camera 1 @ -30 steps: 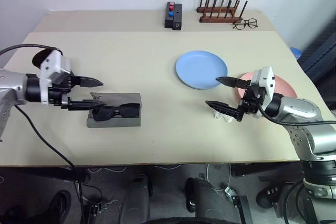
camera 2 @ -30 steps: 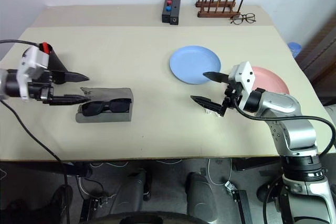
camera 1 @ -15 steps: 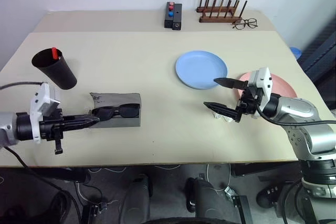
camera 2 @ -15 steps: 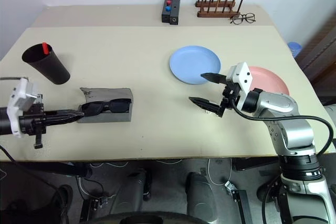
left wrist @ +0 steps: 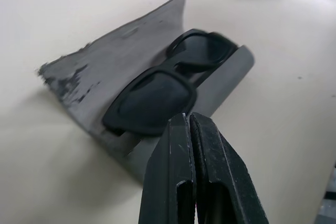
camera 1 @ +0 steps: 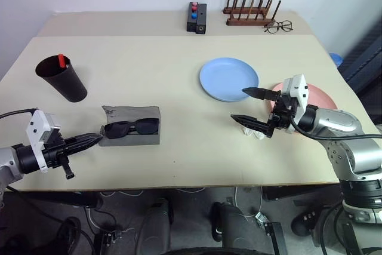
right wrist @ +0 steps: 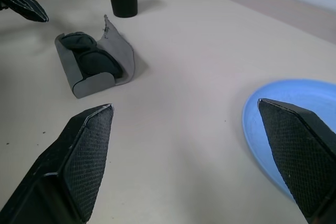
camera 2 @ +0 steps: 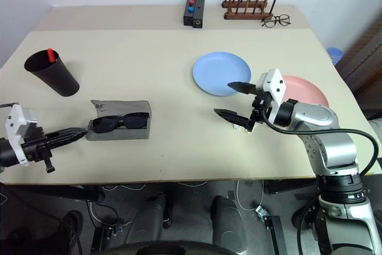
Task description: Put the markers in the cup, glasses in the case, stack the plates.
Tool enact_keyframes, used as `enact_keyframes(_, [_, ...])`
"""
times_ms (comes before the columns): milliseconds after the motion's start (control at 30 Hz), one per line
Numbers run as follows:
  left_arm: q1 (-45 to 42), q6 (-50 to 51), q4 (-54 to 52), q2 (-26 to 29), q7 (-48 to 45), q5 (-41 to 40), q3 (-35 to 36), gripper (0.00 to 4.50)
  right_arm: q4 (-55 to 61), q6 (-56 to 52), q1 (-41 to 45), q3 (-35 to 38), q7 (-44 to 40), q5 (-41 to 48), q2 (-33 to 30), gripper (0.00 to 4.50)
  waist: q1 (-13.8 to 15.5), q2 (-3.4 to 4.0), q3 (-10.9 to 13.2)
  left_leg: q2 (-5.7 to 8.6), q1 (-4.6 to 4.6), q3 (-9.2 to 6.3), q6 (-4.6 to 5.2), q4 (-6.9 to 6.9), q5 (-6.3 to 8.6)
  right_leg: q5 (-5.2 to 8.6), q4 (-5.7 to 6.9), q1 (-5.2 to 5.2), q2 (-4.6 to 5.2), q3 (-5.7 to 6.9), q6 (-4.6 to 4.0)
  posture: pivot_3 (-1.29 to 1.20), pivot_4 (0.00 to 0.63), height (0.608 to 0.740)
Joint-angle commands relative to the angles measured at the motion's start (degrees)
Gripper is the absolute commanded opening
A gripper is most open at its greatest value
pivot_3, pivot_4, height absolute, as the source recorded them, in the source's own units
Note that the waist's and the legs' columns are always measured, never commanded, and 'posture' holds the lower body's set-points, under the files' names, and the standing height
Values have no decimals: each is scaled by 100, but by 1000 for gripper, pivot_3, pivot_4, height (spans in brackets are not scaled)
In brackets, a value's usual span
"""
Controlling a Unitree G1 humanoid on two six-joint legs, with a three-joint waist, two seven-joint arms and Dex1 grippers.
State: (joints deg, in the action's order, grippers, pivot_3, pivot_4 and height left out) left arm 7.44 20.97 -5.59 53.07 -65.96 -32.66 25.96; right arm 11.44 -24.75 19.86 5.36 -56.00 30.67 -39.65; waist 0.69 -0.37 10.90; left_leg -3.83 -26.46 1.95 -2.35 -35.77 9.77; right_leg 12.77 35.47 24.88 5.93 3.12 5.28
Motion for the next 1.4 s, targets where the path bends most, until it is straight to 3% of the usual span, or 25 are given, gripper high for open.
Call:
enact_keyframes(33, [-88,-134,147,10,-55,89,8,52,306,-11,71,91,40,102,-12,4500,1,0,0,0,0,0,0,2,0,0,0,1,0,0,0,0,150,740])
enact_keyframes(833, [-937,-357,902,-220,-167,341,-630,52,531,-187,-29,151,175,160,-52,4500,-1,-3,-1,-1,0,6,1,12,-1,-1,-5,-15,-1,0,-1,0,150,740])
enact_keyframes(1133, [-1264,-224,903,-227,24,347,-655,52,475,-120,-55,123,187,122,-7,4500,4,-3,-2,-1,0,5,2,13,-1,-1,-4,-17,-1,0,0,0,150,740])
enact_keyframes(1400, [-985,423,298,-125,-138,-86,-505,52,408,-16,-99,129,178,99,6,4500,-8,-3,-1,-1,1,5,3,14,-2,-1,-4,-18,-1,-1,0,0,150,740])
